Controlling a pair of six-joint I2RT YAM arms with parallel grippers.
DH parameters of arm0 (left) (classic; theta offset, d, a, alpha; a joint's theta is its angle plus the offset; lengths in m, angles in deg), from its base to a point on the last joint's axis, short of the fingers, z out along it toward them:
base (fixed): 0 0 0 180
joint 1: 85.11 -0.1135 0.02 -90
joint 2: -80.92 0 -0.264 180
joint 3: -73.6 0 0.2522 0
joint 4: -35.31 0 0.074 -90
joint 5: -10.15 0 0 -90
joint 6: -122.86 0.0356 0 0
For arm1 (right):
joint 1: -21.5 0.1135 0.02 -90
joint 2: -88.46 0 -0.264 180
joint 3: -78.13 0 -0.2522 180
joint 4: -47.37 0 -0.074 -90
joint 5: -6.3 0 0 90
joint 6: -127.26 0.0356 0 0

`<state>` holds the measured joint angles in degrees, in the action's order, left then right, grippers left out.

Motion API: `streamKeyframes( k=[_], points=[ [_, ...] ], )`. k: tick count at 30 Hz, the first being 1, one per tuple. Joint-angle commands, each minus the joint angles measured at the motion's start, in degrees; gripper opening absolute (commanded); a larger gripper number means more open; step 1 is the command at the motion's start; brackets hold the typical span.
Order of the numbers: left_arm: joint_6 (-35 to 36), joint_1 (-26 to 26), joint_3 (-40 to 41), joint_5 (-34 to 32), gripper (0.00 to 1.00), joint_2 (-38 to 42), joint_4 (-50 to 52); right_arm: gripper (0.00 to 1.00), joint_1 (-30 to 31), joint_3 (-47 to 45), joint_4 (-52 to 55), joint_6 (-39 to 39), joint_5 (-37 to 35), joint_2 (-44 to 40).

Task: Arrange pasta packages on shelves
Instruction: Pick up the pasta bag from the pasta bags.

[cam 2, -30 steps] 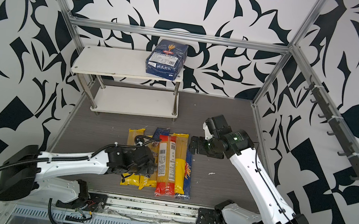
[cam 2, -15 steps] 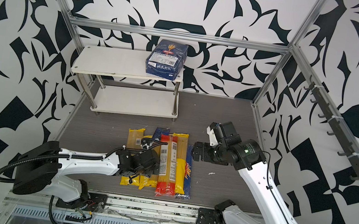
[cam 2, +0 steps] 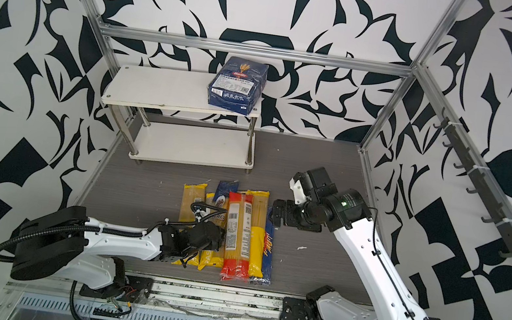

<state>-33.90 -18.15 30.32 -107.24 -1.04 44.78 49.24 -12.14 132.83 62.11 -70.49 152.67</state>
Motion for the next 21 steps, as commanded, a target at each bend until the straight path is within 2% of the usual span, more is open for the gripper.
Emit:
streamKeyframes(
  k=[1, 5, 11, 17, 21],
  points=[
    [-4.8, 1.2, 5.1, 6.6, 0.56, -5.3, 6.5, 0.97, -0.1, 2.4, 2.0, -1.3, 0.4, -0.5],
    [-6.7, 3.8, 1.9, 2.4, 0.44, -2.6, 15.8, 0.97, -0.1, 3.5, 3.0, -2.1, 0.6, 0.1],
    [-8.1, 4.0, -0.5, -3.2, 0.29, 5.2, 28.3, 0.97, -0.1, 4.3, 2.5, -3.2, 2.1, 1.6],
    [-10.4, 4.0, 0.1, -9.1, 0.25, 20.4, 38.2, 0.98, -0.1, 2.9, -0.6, -3.4, 6.0, 2.6],
    [-10.8, 4.0, 0.1, -12.3, 0.18, 29.1, 42.4, 0.98, -0.1, 1.4, -2.8, -3.4, 7.4, 3.5]
  ],
)
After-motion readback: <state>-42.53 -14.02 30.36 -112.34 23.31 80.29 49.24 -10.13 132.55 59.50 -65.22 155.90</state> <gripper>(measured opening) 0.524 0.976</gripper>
